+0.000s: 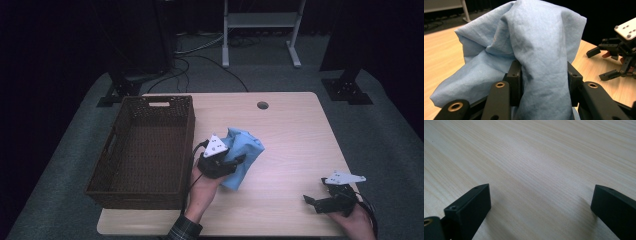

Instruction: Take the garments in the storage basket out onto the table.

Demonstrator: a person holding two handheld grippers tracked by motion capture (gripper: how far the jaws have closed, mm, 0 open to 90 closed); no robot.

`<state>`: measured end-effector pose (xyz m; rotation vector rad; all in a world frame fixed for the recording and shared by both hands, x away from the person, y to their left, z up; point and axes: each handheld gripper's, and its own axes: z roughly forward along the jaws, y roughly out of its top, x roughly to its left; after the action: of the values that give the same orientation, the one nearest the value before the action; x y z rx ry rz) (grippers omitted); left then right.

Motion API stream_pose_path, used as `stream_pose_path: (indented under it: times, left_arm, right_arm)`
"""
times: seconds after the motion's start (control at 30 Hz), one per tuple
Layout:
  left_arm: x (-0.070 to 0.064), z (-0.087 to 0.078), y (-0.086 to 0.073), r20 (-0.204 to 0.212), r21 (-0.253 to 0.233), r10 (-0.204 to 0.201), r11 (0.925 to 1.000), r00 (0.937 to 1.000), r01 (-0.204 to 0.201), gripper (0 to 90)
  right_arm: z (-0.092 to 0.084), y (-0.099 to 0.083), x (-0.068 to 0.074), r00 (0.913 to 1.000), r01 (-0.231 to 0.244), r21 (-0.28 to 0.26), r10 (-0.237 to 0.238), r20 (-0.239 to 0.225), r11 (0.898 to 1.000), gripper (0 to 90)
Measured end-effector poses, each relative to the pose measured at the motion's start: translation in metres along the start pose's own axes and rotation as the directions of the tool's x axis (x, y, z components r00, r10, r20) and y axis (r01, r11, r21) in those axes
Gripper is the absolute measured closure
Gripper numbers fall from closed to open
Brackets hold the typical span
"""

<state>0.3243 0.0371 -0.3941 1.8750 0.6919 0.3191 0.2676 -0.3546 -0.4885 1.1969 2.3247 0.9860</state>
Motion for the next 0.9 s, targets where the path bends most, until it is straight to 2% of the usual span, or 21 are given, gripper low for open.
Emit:
stream_pose_path:
  times: [0.2, 0.23, 0.33, 0.43, 0.67, 0.73, 0.9]
  left_arm:
    - [0.004, 0.010, -0.008, 0.014, 0.026, -0.045, 0.9987, 0.9989, 0.044, 59.1]
    - [0.004, 0.012, -0.009, 0.009, 0.031, -0.050, 0.9983, 0.9987, 0.050, 59.0]
    - [0.002, 0.018, -0.010, -0.039, 0.063, -0.058, 0.9962, 0.9975, 0.060, 59.1]
    - [0.001, 0.024, -0.014, -0.035, 0.088, -0.069, 0.9935, 0.9970, 0.072, 59.1]
    - [-0.004, 0.036, -0.022, -0.037, 0.146, -0.057, 0.9873, 0.9977, 0.061, 59.1]
    - [-0.006, 0.042, -0.025, -0.040, 0.174, -0.055, 0.9828, 0.9977, 0.061, 59.1]
    - [-0.008, 0.049, -0.030, -0.035, 0.199, -0.055, 0.9781, 0.9979, 0.061, 58.9]
  right_arm:
    - [0.000, 0.000, 0.000, 1.0000, -0.002, 0.000, 0.002, -0.001, 1.000, 1.7]
    - [0.000, 0.000, 0.000, 1.0000, -0.001, 0.000, 0.001, -0.001, 1.000, 1.7]
    - [0.000, 0.000, 0.000, 1.0000, -0.001, 0.000, 0.001, -0.001, 1.000, 1.7]
    - [0.000, 0.000, 0.000, 1.0000, -0.001, 0.000, 0.001, -0.001, 1.000, 1.7]
    - [0.000, 0.000, 0.000, 1.0000, -0.001, 0.000, 0.001, -0.002, 1.000, 1.7]
    - [0.000, 0.000, 0.000, 1.0000, -0.001, 0.000, 0.001, -0.002, 1.000, 1.7]
    - [0.000, 0.000, 0.000, 1.0000, -0.001, 0.000, 0.001, -0.001, 1.000, 1.7]
